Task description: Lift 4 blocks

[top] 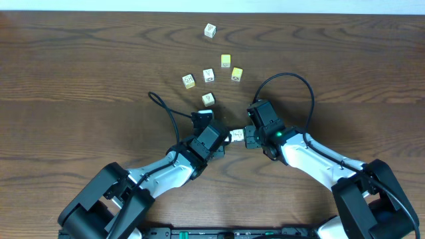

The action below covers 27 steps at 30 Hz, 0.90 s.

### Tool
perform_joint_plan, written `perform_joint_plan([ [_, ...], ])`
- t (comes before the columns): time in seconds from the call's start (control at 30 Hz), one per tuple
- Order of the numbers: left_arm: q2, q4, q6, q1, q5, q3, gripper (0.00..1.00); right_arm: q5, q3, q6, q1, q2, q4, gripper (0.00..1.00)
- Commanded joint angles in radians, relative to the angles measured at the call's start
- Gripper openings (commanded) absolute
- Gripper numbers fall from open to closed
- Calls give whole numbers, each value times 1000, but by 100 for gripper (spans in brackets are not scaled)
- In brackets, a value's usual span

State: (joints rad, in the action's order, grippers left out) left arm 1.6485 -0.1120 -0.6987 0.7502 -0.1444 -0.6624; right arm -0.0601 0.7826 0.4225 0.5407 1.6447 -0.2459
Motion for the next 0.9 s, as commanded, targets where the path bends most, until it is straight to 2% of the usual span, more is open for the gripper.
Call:
perform_joint_plan([
  [0.0, -21, -88, 5, 40, 253, -74, 7, 330, 19, 47, 107, 11, 39, 1],
  [0.87, -19, -84, 10, 40, 252, -74, 7, 296, -22, 71, 108, 11, 53, 1],
])
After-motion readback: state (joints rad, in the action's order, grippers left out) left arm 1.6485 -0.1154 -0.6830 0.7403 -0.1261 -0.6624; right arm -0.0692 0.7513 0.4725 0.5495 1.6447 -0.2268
